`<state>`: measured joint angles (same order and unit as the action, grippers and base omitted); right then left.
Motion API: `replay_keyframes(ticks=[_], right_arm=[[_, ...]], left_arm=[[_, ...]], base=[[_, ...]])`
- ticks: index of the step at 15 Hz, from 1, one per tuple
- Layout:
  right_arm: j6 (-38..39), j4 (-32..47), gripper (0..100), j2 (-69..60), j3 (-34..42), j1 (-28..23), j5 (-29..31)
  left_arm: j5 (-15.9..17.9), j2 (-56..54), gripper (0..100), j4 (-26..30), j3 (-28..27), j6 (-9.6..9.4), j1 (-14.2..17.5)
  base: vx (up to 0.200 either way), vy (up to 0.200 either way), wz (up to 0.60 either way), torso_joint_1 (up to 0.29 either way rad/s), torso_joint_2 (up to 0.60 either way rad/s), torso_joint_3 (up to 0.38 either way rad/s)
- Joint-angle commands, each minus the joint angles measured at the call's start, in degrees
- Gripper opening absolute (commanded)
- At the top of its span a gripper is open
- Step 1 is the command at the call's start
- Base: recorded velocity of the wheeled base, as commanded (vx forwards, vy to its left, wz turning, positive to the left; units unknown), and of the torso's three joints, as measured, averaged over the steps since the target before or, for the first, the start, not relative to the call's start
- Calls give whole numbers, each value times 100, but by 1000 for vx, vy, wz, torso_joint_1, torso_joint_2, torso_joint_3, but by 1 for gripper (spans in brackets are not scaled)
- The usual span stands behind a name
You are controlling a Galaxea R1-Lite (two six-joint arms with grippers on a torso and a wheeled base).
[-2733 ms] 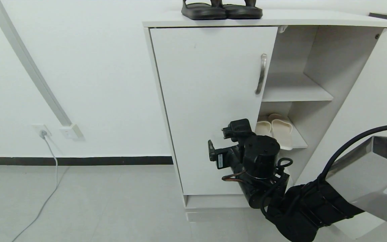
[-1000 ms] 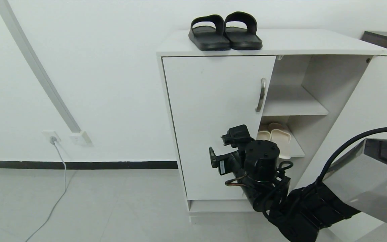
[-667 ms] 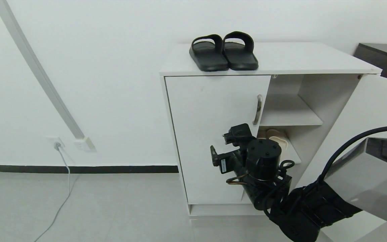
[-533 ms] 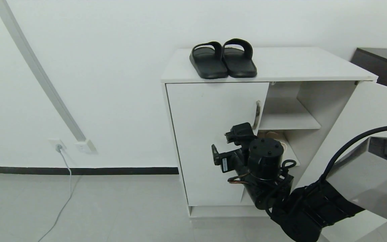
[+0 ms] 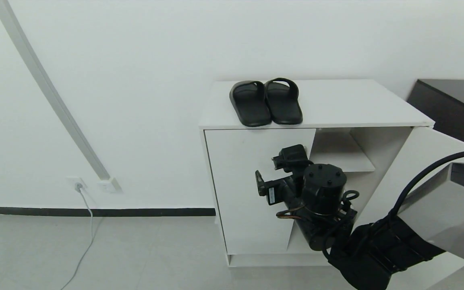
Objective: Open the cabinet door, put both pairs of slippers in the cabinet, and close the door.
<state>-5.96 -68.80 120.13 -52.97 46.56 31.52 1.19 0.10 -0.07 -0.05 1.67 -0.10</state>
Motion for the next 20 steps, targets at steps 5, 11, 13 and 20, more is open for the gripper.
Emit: replay_keyframes(ticks=[5,11,13,20], right_arm=[[-2,-1,100,2,-3,-6,-6],[-2,-10,100,11,6,11,-6],[-2,-10,100,2,15,11,-6],[-160,51,100,116,-135,-252,-261]], left_arm=[[4,8,0,7,-4,44,1],[-5,8,0,7,-4,149,1],[-5,8,0,7,-4,149,1],[-32,8,0,-1,-4,167,1]], base=[[0,0,0,217,-537,-319],[0,0,0,258,-587,-327],[0,0,0,232,-483,-264],[0,0,0,130,-288,-153]])
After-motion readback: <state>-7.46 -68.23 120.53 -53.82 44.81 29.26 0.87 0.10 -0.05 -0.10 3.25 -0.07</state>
